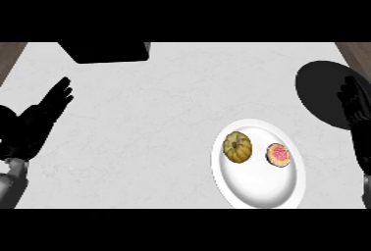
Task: Pick the squash from the plate and place it in the pan
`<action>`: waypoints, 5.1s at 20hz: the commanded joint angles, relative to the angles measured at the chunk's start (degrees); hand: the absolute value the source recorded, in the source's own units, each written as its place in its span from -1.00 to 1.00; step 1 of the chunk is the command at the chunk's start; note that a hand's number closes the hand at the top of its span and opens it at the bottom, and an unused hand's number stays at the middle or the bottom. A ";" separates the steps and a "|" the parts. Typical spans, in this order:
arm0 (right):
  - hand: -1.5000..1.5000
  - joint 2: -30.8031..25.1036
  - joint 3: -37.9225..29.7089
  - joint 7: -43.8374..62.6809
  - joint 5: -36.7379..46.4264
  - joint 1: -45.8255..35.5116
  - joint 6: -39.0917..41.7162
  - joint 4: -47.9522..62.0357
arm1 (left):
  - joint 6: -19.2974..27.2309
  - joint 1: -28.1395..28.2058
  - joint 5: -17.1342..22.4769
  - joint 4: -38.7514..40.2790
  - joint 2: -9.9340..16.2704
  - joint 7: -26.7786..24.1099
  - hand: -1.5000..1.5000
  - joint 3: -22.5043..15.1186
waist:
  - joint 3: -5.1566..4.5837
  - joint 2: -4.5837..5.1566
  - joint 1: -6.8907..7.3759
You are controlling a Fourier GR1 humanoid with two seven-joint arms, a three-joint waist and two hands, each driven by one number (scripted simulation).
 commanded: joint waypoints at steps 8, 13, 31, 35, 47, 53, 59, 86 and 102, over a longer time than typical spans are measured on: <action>1.00 -9.94 16.72 16.82 17.42 -19.09 10.27 1.36 | 6.59 -1.75 3.10 -1.43 -10.39 -1.59 0.00 1.74 | -1.94 -0.68 5.29; -1.00 -14.25 21.38 22.77 23.93 -18.05 15.69 -12.44 | 8.40 0.80 2.82 -0.52 -10.93 -2.76 0.00 4.19 | -1.54 -1.03 1.80; -1.00 -1.12 36.02 44.66 24.77 -48.00 52.69 3.17 | 7.22 0.60 0.83 -2.52 -13.55 -1.52 0.00 2.99 | -1.53 -0.31 4.23; -1.00 1.63 37.69 44.77 23.15 -50.48 59.47 11.50 | 7.06 -1.37 0.27 -2.17 -12.97 -0.73 0.00 3.60 | -1.52 -0.19 3.52; -1.00 11.51 42.35 56.29 16.85 -49.47 71.33 18.95 | 6.65 1.24 -0.07 -3.75 -12.56 0.04 0.00 5.06 | -1.48 -0.91 2.18; -1.00 12.40 47.30 56.74 21.60 -52.95 73.28 20.12 | 7.21 0.63 -1.41 0.14 -14.80 -3.21 0.00 5.07 | -1.52 -0.80 1.81; -1.00 17.19 45.81 58.45 23.79 -53.33 73.02 23.53 | 9.35 0.13 -2.28 -4.78 -15.33 1.92 0.00 4.25 | -1.42 -0.81 2.24; -1.00 17.91 42.56 44.97 48.83 -38.12 71.70 27.59 | 5.58 1.97 -5.55 -7.46 -17.65 4.20 0.00 7.56 | -1.37 -0.58 2.21; 1.00 17.44 43.04 27.51 59.41 -34.34 62.24 36.79 | 2.49 -1.02 -6.70 -4.11 -18.97 3.63 0.00 11.16 | -1.36 -0.42 2.43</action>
